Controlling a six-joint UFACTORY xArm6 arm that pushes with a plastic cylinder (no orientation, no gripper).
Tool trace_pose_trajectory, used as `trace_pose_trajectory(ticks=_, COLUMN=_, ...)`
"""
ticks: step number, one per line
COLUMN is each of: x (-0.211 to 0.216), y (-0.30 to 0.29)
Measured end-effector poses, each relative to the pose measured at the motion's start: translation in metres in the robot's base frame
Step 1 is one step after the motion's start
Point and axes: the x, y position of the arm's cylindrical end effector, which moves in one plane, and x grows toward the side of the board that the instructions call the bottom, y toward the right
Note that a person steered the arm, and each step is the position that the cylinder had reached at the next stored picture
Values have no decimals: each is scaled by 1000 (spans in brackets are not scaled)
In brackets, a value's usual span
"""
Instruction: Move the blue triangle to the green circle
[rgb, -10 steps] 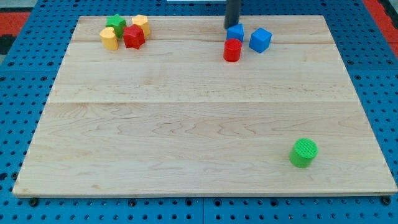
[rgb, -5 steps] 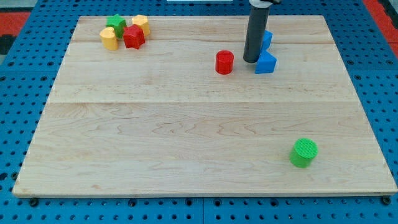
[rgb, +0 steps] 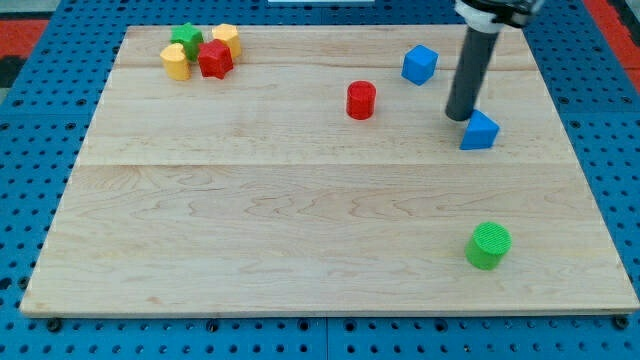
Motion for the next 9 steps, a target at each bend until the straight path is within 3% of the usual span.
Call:
trace_pose_trajectory(ticks=2, x=33, y=1)
trace_pose_trajectory(ticks=3, x=12, y=-1)
trace_pose_trajectory(ticks=4, x=4, y=33)
trace_pose_trajectory(ticks=6, x=58, y=22)
trace_pose_trajectory(ticks=9, x=71, y=-1)
